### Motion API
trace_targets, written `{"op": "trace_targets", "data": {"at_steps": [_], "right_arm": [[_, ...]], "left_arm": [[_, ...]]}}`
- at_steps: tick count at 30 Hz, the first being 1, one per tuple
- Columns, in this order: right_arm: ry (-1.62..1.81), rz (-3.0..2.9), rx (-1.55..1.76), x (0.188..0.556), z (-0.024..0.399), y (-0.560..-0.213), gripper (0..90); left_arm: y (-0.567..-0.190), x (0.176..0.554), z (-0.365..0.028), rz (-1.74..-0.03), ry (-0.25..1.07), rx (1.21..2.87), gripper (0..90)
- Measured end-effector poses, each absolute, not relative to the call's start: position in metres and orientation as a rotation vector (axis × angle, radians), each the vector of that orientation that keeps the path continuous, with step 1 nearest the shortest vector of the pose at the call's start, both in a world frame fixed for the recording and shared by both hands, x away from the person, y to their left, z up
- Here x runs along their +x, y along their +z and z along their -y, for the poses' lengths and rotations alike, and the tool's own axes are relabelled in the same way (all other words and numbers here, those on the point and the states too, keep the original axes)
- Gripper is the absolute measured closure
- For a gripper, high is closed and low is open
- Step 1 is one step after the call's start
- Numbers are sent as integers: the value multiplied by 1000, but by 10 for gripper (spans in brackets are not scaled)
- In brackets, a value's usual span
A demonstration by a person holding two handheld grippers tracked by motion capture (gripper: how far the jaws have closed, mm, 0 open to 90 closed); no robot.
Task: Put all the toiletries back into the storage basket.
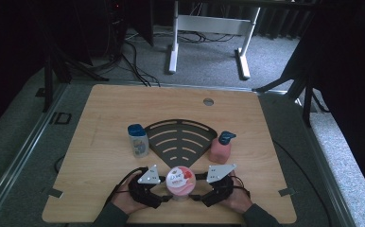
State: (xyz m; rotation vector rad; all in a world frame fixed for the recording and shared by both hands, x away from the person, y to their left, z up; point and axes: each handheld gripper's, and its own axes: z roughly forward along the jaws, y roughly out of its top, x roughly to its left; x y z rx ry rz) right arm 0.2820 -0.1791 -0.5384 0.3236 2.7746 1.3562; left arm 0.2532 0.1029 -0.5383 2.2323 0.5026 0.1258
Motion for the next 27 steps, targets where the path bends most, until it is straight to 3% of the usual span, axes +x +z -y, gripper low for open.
{"op": "trace_targets", "data": {"at_steps": [13, 27], "right_arm": [[1321, -2769, 286, 281, 176, -536, 239], [1297, -2752, 238, 277, 176, -532, 242]], "left_arm": [[-536, 252, -95, -489, 171, 2234, 202], [-531, 247, -91, -477, 208, 2262, 206]]}}
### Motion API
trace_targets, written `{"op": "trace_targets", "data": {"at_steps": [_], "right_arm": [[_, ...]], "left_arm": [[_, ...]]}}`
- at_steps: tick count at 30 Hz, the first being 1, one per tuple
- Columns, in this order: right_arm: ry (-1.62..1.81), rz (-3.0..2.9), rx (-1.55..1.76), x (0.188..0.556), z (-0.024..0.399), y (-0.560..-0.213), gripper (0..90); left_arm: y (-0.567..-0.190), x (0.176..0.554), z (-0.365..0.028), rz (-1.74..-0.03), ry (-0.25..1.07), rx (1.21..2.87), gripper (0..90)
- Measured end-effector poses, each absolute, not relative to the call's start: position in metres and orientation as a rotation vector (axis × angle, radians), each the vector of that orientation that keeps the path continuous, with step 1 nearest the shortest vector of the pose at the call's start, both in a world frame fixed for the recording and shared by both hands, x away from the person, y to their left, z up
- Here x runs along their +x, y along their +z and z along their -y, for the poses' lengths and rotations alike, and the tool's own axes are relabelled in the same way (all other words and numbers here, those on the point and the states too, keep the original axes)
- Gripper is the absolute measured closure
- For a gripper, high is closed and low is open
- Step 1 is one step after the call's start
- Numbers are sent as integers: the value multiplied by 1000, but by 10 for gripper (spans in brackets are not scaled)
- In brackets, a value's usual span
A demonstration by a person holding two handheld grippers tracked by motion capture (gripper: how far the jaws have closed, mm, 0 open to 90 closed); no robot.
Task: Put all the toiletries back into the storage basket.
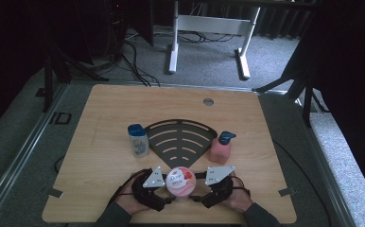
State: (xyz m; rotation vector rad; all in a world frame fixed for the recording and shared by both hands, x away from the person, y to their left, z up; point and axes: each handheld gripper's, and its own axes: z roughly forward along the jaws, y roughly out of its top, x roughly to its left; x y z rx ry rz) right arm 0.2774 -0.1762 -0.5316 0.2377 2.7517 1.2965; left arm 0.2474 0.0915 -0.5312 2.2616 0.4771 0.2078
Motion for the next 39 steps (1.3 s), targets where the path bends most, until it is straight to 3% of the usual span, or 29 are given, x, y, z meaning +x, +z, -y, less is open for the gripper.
{"op": "trace_targets", "data": {"at_steps": [39], "right_arm": [[1281, -2746, 240, 291, 175, -527, 235]], "left_arm": [[-523, 259, -88, -477, 264, 2272, 206]]}}
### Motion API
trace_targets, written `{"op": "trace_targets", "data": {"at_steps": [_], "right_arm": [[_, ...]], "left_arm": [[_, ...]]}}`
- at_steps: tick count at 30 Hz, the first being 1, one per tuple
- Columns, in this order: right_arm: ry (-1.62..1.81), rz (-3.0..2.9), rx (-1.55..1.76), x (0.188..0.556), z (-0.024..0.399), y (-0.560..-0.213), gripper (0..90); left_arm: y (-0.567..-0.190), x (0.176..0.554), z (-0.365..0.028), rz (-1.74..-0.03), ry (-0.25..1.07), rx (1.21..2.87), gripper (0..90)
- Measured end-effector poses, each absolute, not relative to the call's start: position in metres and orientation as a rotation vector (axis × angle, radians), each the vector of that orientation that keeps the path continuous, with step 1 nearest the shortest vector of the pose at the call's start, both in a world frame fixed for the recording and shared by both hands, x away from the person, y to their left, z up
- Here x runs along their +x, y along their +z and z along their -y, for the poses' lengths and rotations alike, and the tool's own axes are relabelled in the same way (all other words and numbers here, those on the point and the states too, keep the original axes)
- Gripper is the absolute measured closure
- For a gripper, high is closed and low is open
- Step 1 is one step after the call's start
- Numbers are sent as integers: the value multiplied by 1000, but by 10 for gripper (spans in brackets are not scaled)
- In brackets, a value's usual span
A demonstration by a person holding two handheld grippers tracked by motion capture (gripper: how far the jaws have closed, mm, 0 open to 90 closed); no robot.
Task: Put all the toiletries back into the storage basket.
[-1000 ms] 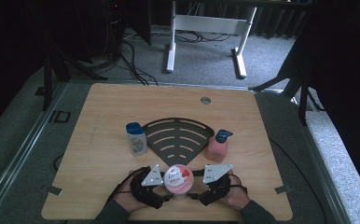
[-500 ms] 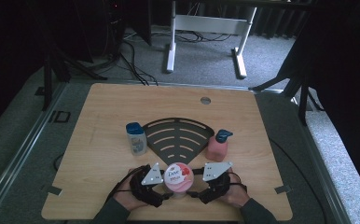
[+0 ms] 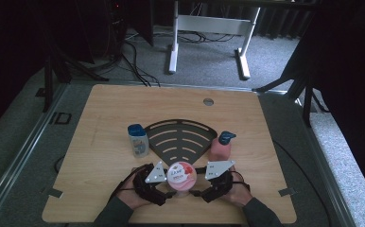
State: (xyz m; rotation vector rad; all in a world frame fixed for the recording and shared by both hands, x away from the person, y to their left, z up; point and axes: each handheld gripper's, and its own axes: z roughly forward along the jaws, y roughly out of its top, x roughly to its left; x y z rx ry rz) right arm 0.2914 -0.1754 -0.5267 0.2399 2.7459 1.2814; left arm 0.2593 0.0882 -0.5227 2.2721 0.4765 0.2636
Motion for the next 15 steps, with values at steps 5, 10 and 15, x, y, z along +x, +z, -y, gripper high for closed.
{"op": "trace_targets", "data": {"at_steps": [5, 10, 15], "right_arm": [[1286, -2741, 252, 297, 175, -525, 228], [1279, -2730, 253, 302, 175, -523, 223], [1272, -2725, 264, 308, 174, -523, 222]], "left_arm": [[-520, 264, -88, -476, 280, 2270, 206], [-518, 271, -86, -478, 288, 2272, 206], [-518, 277, -86, -484, 294, 2273, 206]]}}
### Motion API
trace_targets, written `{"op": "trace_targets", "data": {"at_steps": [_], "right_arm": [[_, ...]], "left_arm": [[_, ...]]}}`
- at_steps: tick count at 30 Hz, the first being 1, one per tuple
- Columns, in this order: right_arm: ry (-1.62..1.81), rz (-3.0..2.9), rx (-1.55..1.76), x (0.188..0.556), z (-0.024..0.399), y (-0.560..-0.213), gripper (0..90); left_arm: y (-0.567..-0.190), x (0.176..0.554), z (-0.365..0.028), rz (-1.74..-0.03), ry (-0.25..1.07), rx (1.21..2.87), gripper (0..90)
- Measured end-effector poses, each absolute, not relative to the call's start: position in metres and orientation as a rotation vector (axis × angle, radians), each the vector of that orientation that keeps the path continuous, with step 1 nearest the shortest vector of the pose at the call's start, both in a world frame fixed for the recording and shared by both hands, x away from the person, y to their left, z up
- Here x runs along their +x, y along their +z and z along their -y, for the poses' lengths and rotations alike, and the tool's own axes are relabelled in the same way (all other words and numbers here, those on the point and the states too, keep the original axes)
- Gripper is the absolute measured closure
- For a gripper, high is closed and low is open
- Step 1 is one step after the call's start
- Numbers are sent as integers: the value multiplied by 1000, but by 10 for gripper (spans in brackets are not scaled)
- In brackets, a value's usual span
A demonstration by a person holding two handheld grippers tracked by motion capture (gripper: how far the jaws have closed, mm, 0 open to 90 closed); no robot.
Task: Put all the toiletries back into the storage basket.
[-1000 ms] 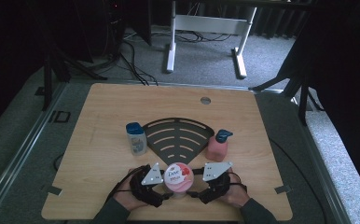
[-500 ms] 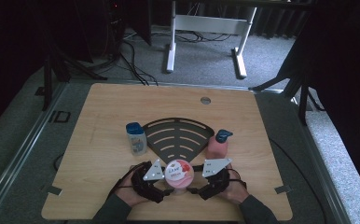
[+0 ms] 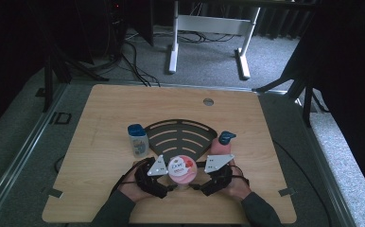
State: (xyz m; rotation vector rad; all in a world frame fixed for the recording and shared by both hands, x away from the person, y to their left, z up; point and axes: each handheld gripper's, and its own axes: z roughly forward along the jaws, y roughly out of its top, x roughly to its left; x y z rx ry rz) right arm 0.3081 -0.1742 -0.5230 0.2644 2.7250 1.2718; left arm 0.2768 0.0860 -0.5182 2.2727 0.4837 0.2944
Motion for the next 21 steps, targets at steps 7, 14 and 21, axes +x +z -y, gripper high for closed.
{"op": "trace_targets", "data": {"at_steps": [7, 14, 21], "right_arm": [[1257, -2724, 271, 317, 171, -523, 222], [1253, -2717, 280, 328, 167, -523, 222], [1246, -2703, 300, 337, 164, -522, 222]], "left_arm": [[-518, 286, -87, -491, 315, 2280, 206], [-518, 296, -89, -508, 323, 2277, 206], [-517, 304, -90, -523, 344, 2278, 206]]}}
